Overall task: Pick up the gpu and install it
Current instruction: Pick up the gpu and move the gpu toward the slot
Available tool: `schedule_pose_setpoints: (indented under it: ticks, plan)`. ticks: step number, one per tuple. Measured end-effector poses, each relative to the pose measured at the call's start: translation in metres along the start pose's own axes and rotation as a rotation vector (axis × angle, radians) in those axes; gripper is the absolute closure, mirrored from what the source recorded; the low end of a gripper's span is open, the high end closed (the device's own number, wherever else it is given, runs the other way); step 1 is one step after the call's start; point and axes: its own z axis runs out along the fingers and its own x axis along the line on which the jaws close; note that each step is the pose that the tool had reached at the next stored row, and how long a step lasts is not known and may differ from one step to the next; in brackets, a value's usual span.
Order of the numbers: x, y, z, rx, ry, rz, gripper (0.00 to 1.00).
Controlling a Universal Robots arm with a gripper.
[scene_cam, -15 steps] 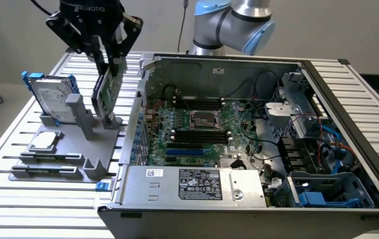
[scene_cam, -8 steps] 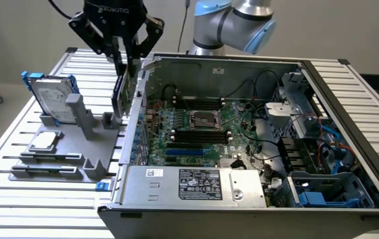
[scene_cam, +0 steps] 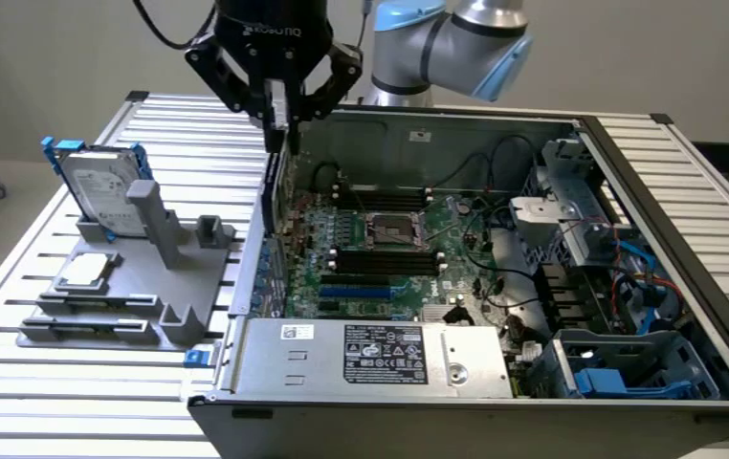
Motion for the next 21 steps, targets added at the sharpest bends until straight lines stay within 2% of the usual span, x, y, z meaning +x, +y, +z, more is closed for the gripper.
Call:
schedule_pose_setpoints:
  ticks: [21]
  plan:
    - [-0.097,0.0022,0.0353,0.0003,-0.0001,0.0,0.73]
